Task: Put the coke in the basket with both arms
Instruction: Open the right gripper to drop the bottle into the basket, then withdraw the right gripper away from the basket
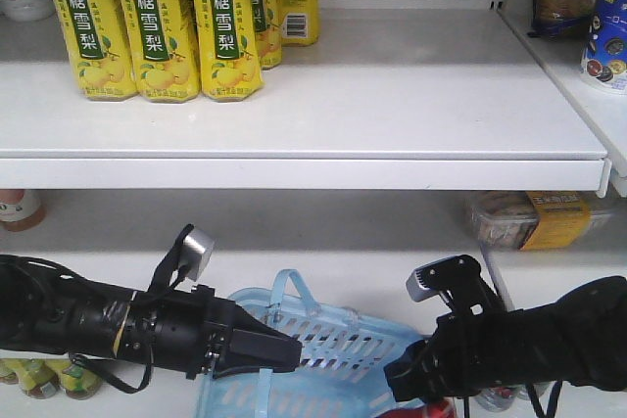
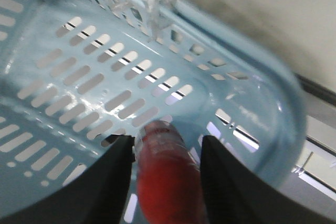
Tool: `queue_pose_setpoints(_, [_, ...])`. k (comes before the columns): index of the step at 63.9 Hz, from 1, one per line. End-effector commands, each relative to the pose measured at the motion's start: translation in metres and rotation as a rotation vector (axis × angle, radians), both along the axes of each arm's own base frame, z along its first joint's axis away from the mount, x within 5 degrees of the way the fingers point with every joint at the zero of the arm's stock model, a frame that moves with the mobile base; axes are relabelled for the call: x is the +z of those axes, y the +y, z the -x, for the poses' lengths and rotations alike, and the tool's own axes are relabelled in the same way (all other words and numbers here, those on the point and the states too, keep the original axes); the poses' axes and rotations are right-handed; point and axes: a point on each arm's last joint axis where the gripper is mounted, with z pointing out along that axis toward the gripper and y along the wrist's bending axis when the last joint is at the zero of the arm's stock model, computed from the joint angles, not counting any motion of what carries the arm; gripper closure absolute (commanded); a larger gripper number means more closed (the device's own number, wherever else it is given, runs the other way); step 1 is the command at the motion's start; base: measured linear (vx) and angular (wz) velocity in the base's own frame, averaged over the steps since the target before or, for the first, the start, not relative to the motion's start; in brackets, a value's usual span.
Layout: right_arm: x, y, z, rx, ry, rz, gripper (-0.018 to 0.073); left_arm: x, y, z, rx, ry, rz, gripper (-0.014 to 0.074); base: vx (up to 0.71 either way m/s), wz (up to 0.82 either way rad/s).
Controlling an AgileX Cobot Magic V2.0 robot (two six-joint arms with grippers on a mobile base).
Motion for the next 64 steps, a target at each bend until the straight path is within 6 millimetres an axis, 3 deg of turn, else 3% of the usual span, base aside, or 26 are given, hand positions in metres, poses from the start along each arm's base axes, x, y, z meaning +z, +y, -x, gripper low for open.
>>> queue_pose_setpoints(1, [0.015, 0.006, -0.004, 0.023, -0.036, -0.061, 0.0162, 0.036, -0.004, 0.004, -0.067, -0.068, 0.24, 0.0603, 0.0, 0.0])
queue_pose_setpoints(12, [0.035, 0.009, 0.003, 0.061, -0.066, -0.134, 0.0139, 0.036, -0.004, 0.004, -0.067, -0.068, 0.24, 0.0603, 0.0, 0.0])
queue_pose_setpoints(24, [0.076, 0.007, 0.016, 0.059, -0.192, -0.2, 0.0144, 0.036, -0.004, 0.004, -0.067, -0.068, 0.24, 0.0603, 0.0, 0.0])
queue_pose_setpoints(45, [0.142, -0.023, 0.047, -0.067, -0.547, -0.099, 0.0144, 0.036, -0.004, 0.004, -0.067, -0.068, 0.24, 0.0603, 0.0, 0.0])
queue_pose_setpoints(64, [0.16, -0.047, 0.068, -0.141, -0.661, 0.069, 0.0144, 0.036, -0.004, 0.004, -0.067, -0.068, 0.24, 0.0603, 0.0, 0.0])
